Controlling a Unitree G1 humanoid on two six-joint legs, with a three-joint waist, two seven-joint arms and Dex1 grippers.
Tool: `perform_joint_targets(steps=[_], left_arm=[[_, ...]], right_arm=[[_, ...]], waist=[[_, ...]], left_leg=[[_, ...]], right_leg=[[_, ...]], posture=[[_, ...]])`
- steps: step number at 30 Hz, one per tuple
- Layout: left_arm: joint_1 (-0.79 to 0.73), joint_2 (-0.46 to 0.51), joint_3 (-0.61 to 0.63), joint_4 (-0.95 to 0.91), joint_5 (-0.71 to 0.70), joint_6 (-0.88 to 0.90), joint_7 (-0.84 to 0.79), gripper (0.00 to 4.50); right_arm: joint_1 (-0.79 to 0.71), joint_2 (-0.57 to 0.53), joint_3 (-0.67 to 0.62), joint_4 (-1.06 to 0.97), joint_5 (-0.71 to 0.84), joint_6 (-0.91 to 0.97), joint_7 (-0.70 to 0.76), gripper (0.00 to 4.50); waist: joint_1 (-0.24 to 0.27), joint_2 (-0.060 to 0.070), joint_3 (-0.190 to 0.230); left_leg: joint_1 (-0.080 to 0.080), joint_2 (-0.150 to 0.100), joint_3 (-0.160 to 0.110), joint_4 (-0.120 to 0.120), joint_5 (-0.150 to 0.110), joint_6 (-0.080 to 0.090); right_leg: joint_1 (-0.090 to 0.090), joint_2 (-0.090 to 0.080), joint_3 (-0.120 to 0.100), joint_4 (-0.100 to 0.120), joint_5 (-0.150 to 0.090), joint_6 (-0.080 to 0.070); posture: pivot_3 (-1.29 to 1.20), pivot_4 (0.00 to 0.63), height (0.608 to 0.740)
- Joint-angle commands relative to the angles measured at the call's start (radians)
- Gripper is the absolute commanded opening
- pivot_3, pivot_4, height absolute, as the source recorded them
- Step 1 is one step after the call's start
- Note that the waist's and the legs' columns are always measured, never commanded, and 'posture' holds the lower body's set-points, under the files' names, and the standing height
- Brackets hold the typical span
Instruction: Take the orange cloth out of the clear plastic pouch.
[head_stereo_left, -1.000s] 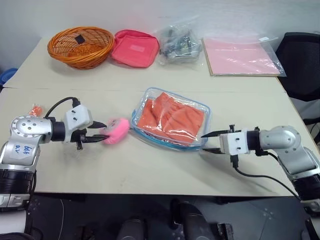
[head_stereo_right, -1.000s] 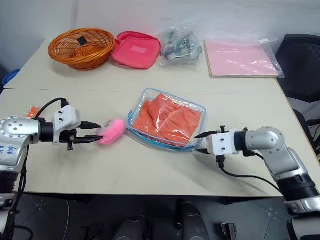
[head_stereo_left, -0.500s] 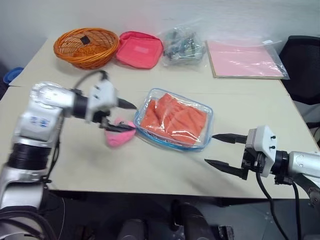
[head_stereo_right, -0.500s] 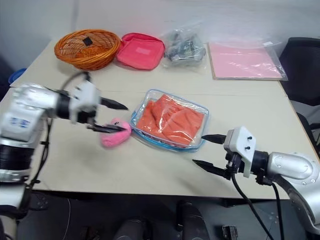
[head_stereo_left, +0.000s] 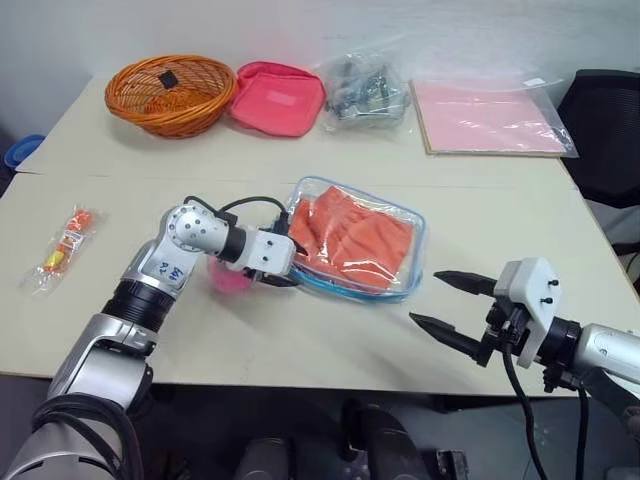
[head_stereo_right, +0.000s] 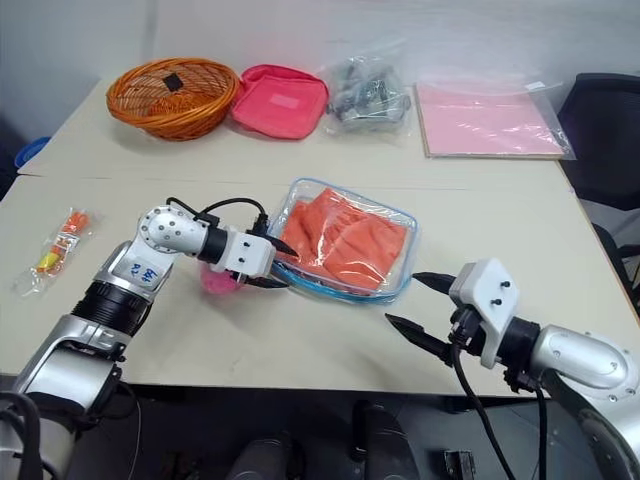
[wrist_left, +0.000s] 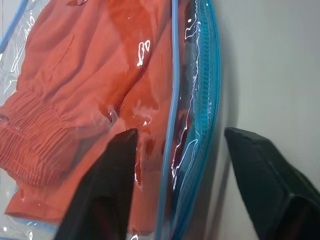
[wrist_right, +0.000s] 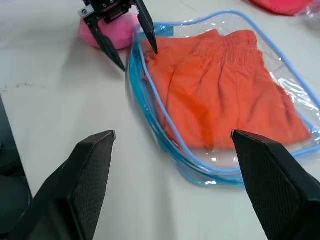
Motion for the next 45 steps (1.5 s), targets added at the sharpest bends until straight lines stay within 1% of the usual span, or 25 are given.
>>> perform_joint_targets(steps=[1,2,3,6,9,11,13,16,17,18,20,21,22,24,25,28,35,38,43,45], left_arm=[[-0.013,-0.017,0.050,-0.018,-0.057,0.035,-0.002,1.59],[-0.012,-0.025,0.059,-0.026,-0.077,0.061,-0.010,1.27],[-0.012,-0.034,0.070,-0.038,-0.101,0.101,-0.021,1.06],[-0.011,-0.061,0.115,-0.112,-0.207,0.334,-0.047,0.07],[-0.019,-0.083,0.158,-0.183,-0.290,0.576,-0.022,0.00],[-0.020,-0.100,0.176,-0.212,-0.308,0.674,0.014,0.00],[-0.010,-0.119,0.180,-0.248,-0.319,0.728,0.041,0.00],[0.019,-0.140,0.165,-0.292,-0.305,0.738,0.077,0.00],[0.027,-0.148,0.163,-0.303,-0.303,0.743,0.089,0.00],[0.032,-0.159,0.163,-0.312,-0.303,0.751,0.106,0.00],[0.037,-0.178,0.163,-0.322,-0.300,0.761,0.135,0.00],[0.040,-0.186,0.160,-0.330,-0.298,0.762,0.147,0.00],[0.043,-0.192,0.158,-0.336,-0.297,0.763,0.155,0.00],[0.044,-0.197,0.155,-0.345,-0.296,0.763,0.166,0.00],[0.044,-0.199,0.154,-0.348,-0.295,0.762,0.170,0.00],[0.045,-0.202,0.155,-0.361,-0.301,0.771,0.180,0.00],[0.049,-0.215,0.152,-0.410,-0.316,0.797,0.196,0.00],[0.045,-0.218,0.152,-0.412,-0.313,0.798,0.200,0.00],[0.045,-0.212,0.144,-0.385,-0.290,0.763,0.201,0.00],[0.051,-0.206,0.139,-0.382,-0.284,0.751,0.198,0.00]], right_arm=[[0.008,0.002,-0.031,-0.039,0.011,-0.010,-0.009,3.90],[0.009,0.002,-0.026,-0.041,0.010,-0.011,-0.009,3.90],[0.009,0.000,-0.018,-0.041,0.005,-0.012,-0.007,3.90],[0.007,-0.010,0.026,-0.040,-0.031,-0.026,0.002,3.90],[-0.015,-0.011,0.089,-0.030,-0.080,-0.048,0.007,3.33],[-0.046,-0.016,0.151,-0.017,-0.144,-0.069,0.003,2.68],[-0.108,-0.009,0.231,0.008,-0.219,-0.085,-0.017,1.94],[-0.228,0.003,0.387,0.086,-0.409,-0.140,-0.065,0.88],[-0.272,0.022,0.429,0.121,-0.456,-0.139,-0.091,0.46],[-0.316,0.047,0.467,0.157,-0.494,-0.137,-0.113,0.19],[-0.382,0.097,0.514,0.212,-0.542,-0.123,-0.144,0.25],[-0.424,0.121,0.552,0.245,-0.588,-0.123,-0.161,0.40],[-0.451,0.137,0.578,0.267,-0.623,-0.124,-0.171,0.66],[-0.484,0.168,0.613,0.300,-0.666,-0.120,-0.183,1.40],[-0.490,0.180,0.621,0.308,-0.674,-0.116,-0.183,1.68],[-0.506,0.216,0.633,0.343,-0.706,-0.113,-0.187,2.75],[-0.538,0.255,0.655,0.491,-0.793,-0.159,-0.183,2.75],[-0.544,0.265,0.649,0.529,-0.799,-0.192,-0.164,2.75],[-0.540,0.270,0.591,0.434,-0.774,-0.163,-0.146,2.75],[-0.519,0.261,0.576,0.389,-0.765,-0.139,-0.131,3.12]], waist=[[0.000,0.000,0.000],[0.000,0.000,0.000],[0.000,0.000,0.000],[0.000,0.000,0.000],[-0.001,0.000,0.000],[-0.002,0.000,0.000],[-0.005,-0.001,0.000],[-0.006,-0.001,0.000],[-0.005,-0.001,0.000],[-0.006,-0.001,0.000],[-0.004,-0.001,0.000],[-0.004,-0.001,0.000],[-0.004,-0.001,0.000],[-0.002,-0.001,0.000],[-0.002,-0.001,0.000],[-0.003,-0.001,0.000],[-0.005,-0.001,0.000],[-0.005,-0.001,0.000],[-0.005,-0.001,0.000],[-0.005,-0.001,0.000]], left_leg=[[0.000,0.000,0.000,0.000,0.000,0.000],[0.000,0.000,0.000,0.000,0.000,0.000],[0.000,0.000,0.000,0.000,0.000,0.000],[0.000,0.000,0.000,0.000,0.000,0.000],[0.000,-0.001,-0.001,0.000,0.000,0.000],[0.000,-0.001,-0.001,0.000,0.000,0.000],[0.000,-0.001,-0.001,0.000,0.000,0.000],[0.000,-0.001,0.000,0.000,0.000,0.000],[0.000,-0.001,0.000,0.001,0.000,0.000],[0.000,-0.001,0.000,0.000,0.000,0.000],[0.000,-0.001,0.000,0.001,0.000,0.000],[0.000,-0.001,0.001,0.002,0.001,0.000],[0.000,-0.001,0.000,0.002,0.001,0.000],[0.000,-0.001,0.000,0.003,0.001,0.000],[-0.001,-0.001,0.000,0.003,0.001,0.000],[-0.001,-0.001,0.000,0.003,0.001,0.000],[-0.001,0.000,0.000,0.003,0.001,0.000],[-0.001,0.000,0.000,0.003,0.001,0.000],[-0.001,0.000,-0.001,0.003,0.001,0.000],[-0.001,0.000,-0.002,0.003,0.001,0.000]], right_leg=[[0.000,0.000,0.000,0.000,0.000,0.000],[0.000,0.000,0.000,0.000,0.000,0.000],[0.000,0.000,0.000,0.000,0.000,0.000],[0.000,0.000,0.000,0.000,0.000,0.000],[0.000,0.001,0.000,0.000,0.000,0.000],[0.000,0.001,0.000,0.000,0.000,0.000],[0.000,0.001,0.001,0.000,0.000,0.000],[0.000,0.001,0.002,0.000,0.000,0.000],[0.000,0.001,0.002,0.000,0.000,0.000],[-0.001,0.001,0.002,0.001,0.000,0.000],[-0.001,0.000,0.002,0.001,0.000,0.000],[-0.003,0.000,0.002,0.002,0.000,0.000],[-0.004,0.000,0.002,0.002,0.000,0.000],[-0.004,-0.001,0.001,0.002,0.000,0.000],[-0.004,-0.001,0.000,0.002,0.000,0.000],[-0.004,-0.001,-0.001,0.001,0.000,0.000],[-0.004,-0.001,-0.001,0.001,0.000,0.000],[-0.004,-0.001,-0.001,0.001,0.000,0.000],[-0.004,-0.001,-0.001,0.001,0.000,0.000],[-0.005,-0.001,-0.001,0.001,0.000,0.000]], posture=[[0.00,0.150,0.740],[0.00,0.150,0.740],[0.00,0.150,0.740],[0.00,0.150,0.740],[0.00,0.150,0.740],[0.00,0.150,0.740],[0.00,0.150,0.740],[0.00,0.150,0.740],[0.00,0.150,0.740],[0.00,0.150,0.740],[0.00,0.150,0.740],[0.00,0.150,0.740],[0.00,0.150,0.740],[0.00,0.150,0.740],[0.00,0.150,0.740],[0.00,0.150,0.740],[0.00,0.150,0.740],[0.00,0.150,0.740],[0.00,0.150,0.740],[0.00,0.150,0.740]])
